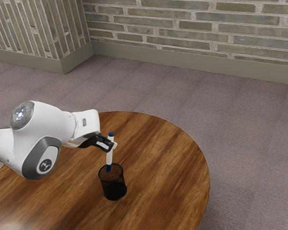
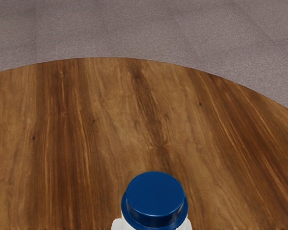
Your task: Put the marker into the pen holder.
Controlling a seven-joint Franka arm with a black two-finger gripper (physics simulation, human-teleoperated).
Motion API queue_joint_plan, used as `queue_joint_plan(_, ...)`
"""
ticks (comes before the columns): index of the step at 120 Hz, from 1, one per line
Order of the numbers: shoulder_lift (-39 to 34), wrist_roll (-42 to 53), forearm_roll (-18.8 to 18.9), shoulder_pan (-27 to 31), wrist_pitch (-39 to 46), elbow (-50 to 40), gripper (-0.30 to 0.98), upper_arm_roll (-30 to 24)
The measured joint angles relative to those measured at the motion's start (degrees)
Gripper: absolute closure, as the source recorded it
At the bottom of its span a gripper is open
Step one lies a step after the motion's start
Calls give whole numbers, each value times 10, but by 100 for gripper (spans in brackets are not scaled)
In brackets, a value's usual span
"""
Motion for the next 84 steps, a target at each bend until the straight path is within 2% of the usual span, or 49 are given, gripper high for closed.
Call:
queue_joint_plan(5,3,0,-1,0,-3,0,72,0)
queue_joint_plan(24,8,-2,0,0,-12,0,38,0)
queue_joint_plan(40,10,-4,1,1,-33,15,20,1)
queue_joint_plan(48,66,-4,2,2,-124,133,15,33)
queue_joint_plan(59,223,-6,21,0,-323,421,10,96)
queue_joint_plan(67,288,-14,51,12,-460,583,7,122)
queue_joint_plan(74,309,-20,71,9,-560,667,5,144)
queue_joint_plan(84,288,-29,89,-9,-666,695,4,184)
